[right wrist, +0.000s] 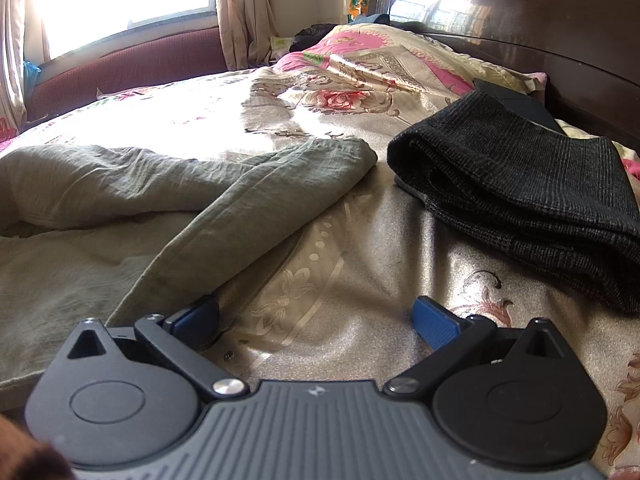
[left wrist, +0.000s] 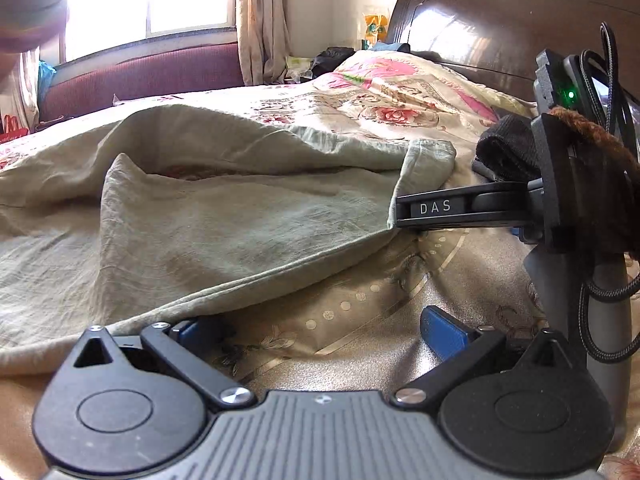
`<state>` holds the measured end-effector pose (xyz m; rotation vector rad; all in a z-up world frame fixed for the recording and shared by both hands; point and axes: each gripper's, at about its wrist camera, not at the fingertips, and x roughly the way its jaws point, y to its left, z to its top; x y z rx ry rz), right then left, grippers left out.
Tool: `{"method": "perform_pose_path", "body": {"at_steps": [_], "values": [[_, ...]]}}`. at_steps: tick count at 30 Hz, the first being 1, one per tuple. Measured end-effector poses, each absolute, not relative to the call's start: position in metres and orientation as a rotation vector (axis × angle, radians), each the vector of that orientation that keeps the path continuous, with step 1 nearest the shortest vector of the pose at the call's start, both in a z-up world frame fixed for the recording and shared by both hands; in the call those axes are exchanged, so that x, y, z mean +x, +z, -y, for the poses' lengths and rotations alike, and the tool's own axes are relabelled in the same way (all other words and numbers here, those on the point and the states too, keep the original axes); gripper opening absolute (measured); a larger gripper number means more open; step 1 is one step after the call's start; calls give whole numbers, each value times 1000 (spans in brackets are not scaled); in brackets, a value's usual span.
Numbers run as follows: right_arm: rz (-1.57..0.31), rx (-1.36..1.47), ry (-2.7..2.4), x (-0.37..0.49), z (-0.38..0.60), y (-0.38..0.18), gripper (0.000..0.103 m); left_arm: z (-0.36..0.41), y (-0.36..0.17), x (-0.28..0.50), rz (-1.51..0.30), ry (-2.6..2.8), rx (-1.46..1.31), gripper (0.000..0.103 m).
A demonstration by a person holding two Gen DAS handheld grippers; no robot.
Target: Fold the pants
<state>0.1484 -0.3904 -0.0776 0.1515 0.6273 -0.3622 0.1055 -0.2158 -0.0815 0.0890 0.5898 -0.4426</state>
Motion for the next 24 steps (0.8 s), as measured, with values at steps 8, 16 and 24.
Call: {"method": "perform_pose_path", "body": {"at_steps": [8, 16, 24], "values": [[-627, 151, -362, 149, 390, -78, 102, 217, -82, 104, -586, -438, 99, 103], [-627, 150, -362, 147, 390, -78, 102, 220, -81, 103, -588, -431, 113, 103], [-627, 151, -362, 146, 390, -78, 102, 226, -81, 103, -591, -413, 151, 103]]}}
